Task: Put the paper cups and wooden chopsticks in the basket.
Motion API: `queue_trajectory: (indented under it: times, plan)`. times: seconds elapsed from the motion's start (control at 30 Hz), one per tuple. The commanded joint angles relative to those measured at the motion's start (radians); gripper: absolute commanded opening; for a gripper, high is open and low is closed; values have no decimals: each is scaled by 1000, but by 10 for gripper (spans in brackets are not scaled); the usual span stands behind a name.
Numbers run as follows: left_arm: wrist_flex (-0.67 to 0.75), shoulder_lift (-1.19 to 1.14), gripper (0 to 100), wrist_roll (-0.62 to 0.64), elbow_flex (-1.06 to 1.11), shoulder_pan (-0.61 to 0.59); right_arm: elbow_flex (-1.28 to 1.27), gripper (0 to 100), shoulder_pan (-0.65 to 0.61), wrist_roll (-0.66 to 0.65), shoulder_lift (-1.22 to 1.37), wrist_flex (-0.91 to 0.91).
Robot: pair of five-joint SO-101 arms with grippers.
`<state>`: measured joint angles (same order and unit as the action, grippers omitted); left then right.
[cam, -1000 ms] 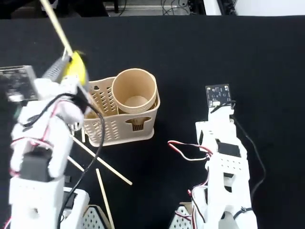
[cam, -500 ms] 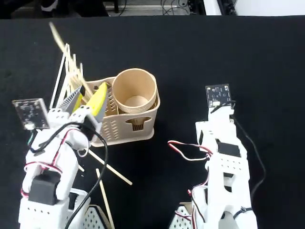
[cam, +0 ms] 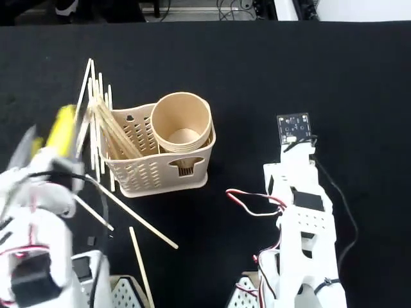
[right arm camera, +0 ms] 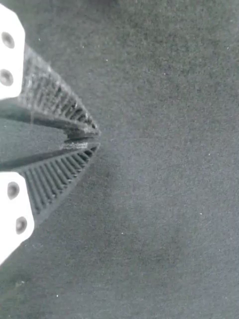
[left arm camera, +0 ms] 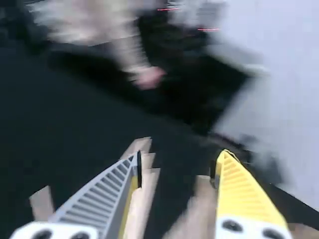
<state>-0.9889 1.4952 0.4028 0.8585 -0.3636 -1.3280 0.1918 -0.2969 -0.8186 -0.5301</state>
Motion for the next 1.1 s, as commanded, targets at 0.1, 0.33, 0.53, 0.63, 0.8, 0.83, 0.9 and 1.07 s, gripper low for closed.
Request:
queue_trajectory:
  times: [0.1, 0.33, 0.53, 0.63, 0.8, 0.83, 0.9, 1.07]
  plan:
    - [-100, -331, 255, -63, -28, -357, 4, 15, -14, 2, -22, 15]
    - [0, -799, 253, -100, -84, -360, 4, 15, -14, 2, -22, 12]
    - [40, -1137, 252, -100, -223, -360, 4, 15, -14, 2, -22, 12]
    - [41, -1301, 252, -100, -312, -352, 4, 15, -14, 2, -22, 12]
    - [41, -1553, 252, -100, -478, -352, 4, 15, -14, 2, -22, 12]
    - [41, -1593, 252, -100, -506, -352, 4, 15, -14, 2, -22, 12]
    - [41, -1680, 252, -100, -565, -344, 4, 15, -14, 2, -22, 12]
    - [40, -1883, 179, -155, -677, -331, 4, 15, -14, 2, -22, 12]
